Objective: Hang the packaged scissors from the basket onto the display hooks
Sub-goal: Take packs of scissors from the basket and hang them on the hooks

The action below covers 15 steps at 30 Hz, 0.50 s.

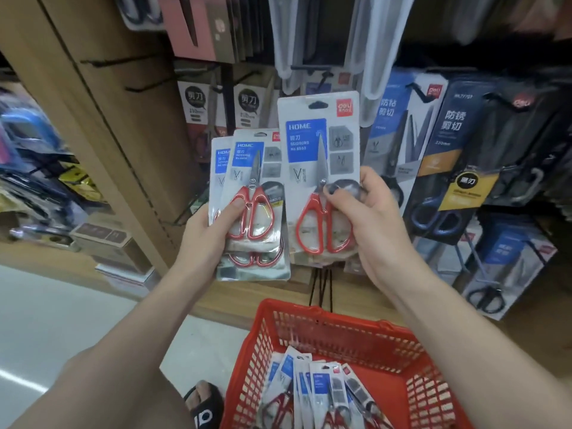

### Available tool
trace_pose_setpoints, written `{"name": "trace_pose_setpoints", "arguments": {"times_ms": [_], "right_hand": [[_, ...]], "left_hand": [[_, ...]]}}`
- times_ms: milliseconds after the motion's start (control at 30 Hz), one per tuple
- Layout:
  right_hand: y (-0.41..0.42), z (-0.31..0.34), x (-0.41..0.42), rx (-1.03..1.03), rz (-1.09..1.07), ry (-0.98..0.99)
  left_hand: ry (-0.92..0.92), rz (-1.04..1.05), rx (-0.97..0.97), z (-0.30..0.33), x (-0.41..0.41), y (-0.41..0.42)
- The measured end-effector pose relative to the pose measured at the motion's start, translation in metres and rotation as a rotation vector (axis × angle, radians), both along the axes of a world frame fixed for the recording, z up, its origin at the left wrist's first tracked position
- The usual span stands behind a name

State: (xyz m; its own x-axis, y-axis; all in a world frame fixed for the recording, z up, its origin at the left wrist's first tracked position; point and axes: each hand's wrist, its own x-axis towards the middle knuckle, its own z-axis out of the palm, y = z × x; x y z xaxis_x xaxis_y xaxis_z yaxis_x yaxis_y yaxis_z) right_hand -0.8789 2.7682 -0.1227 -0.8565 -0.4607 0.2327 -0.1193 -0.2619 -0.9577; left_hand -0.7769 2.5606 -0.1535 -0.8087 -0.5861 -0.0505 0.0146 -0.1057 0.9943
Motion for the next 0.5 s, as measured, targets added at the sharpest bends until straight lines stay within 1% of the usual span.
{"name": "trace_pose_setpoints", "arguments": {"times_ms": [200,333,500], "right_hand": [[-0.022,0.005,-0.006,0.039,-0.125,0.025],[-0.038,0.006,-0.013,0.074,-0.208,-0.022],[-0.059,0.013,-0.043,0.146,-0.313,-0.113]], "left_hand": [[0.01,0.016,-0.019,-0.009,-0.018,-0.012],[0.004,0.002,-0.044,-0.009,-0.023,-0.016],[0.005,0.038,0.01,-0.015,-0.034,-0.019]]}}
